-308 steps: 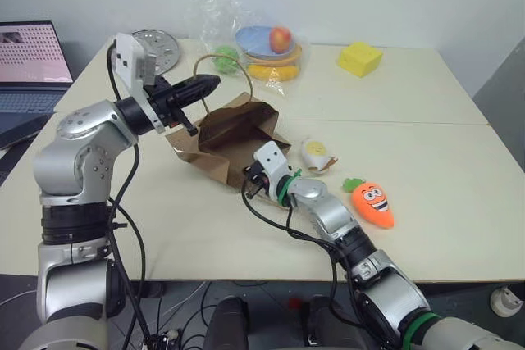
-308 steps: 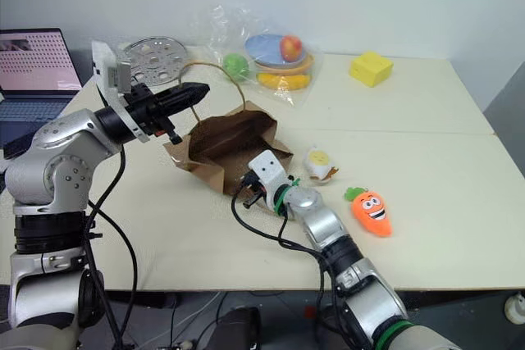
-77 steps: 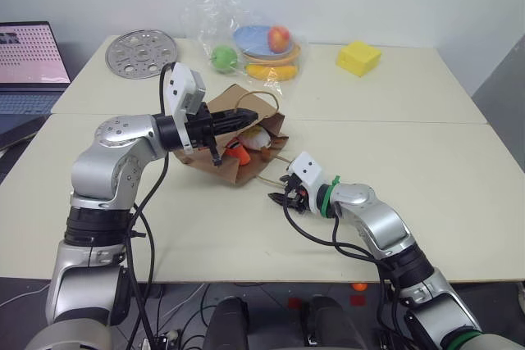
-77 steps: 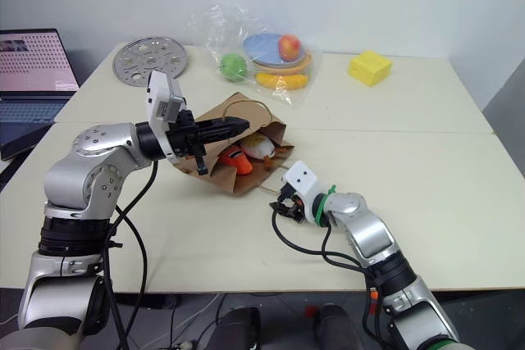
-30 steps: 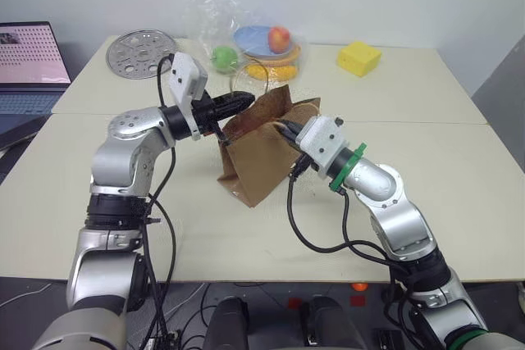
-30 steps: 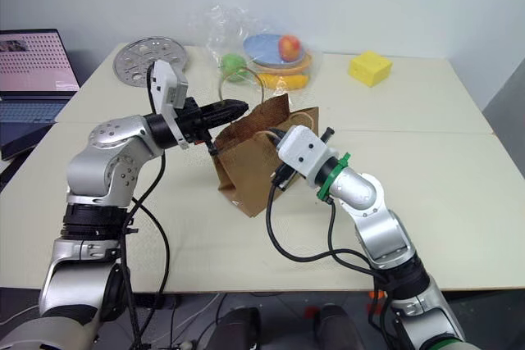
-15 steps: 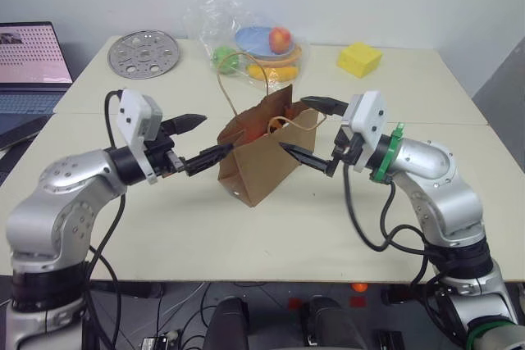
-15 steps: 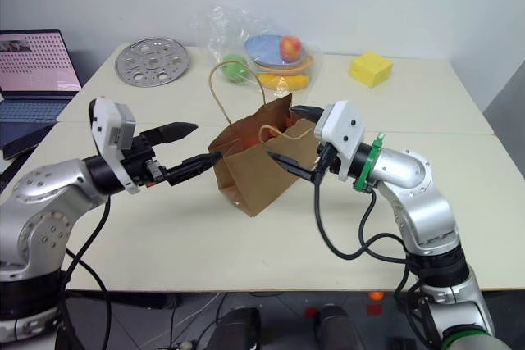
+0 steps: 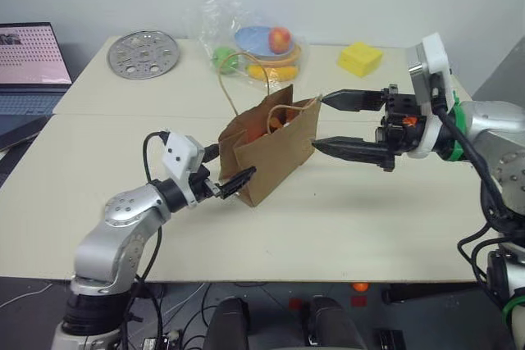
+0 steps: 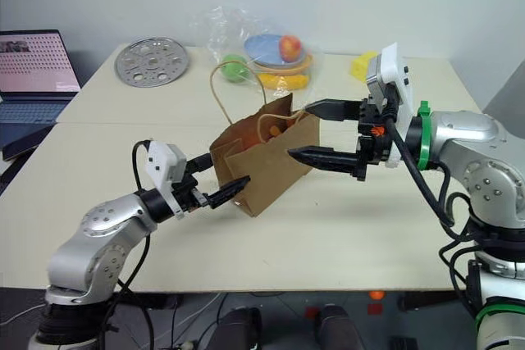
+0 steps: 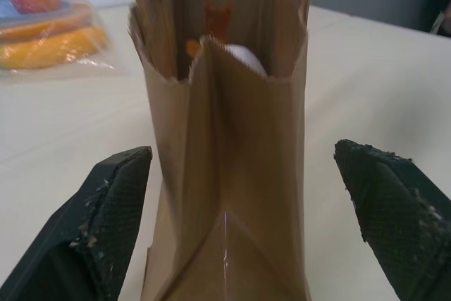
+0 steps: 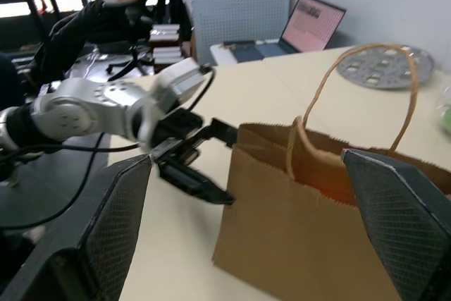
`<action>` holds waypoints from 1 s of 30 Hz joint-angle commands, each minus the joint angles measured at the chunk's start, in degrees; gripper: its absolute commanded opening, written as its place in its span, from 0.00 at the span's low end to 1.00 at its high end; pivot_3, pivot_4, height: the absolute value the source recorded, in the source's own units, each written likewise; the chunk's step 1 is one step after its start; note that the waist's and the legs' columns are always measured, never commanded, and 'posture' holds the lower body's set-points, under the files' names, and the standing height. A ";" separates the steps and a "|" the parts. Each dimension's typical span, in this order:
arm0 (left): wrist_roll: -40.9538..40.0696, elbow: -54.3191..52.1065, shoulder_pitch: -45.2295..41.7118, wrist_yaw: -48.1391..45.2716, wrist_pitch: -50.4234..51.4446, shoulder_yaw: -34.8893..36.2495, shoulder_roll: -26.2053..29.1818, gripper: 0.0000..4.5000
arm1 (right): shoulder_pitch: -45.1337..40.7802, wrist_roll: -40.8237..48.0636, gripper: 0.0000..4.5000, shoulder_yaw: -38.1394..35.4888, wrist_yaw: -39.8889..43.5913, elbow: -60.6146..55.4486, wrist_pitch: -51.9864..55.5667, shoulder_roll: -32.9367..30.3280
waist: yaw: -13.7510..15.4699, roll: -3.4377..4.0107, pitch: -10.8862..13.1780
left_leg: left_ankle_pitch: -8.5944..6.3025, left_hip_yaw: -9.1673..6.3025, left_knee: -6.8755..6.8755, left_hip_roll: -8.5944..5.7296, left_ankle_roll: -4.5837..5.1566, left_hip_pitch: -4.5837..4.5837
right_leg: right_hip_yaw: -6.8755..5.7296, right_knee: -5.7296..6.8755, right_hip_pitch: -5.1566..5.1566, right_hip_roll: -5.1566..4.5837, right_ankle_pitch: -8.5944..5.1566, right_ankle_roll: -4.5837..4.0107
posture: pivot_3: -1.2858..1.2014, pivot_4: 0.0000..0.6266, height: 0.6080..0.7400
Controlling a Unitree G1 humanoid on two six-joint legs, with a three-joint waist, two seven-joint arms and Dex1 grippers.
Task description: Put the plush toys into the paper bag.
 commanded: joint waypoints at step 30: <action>-5.42 20.09 -18.29 -18.01 -0.72 -4.08 -2.09 0.01 | 5.44 2.69 1.00 -7.03 -9.95 -9.59 3.43 -9.82 | 0.11 -0.01 0.01 | -0.01 -0.05 0.04 -0.03 0.02 -0.07 | -0.01 -0.03 -0.01 0.09 0.01 0.04 | 0.52 0.24 1.00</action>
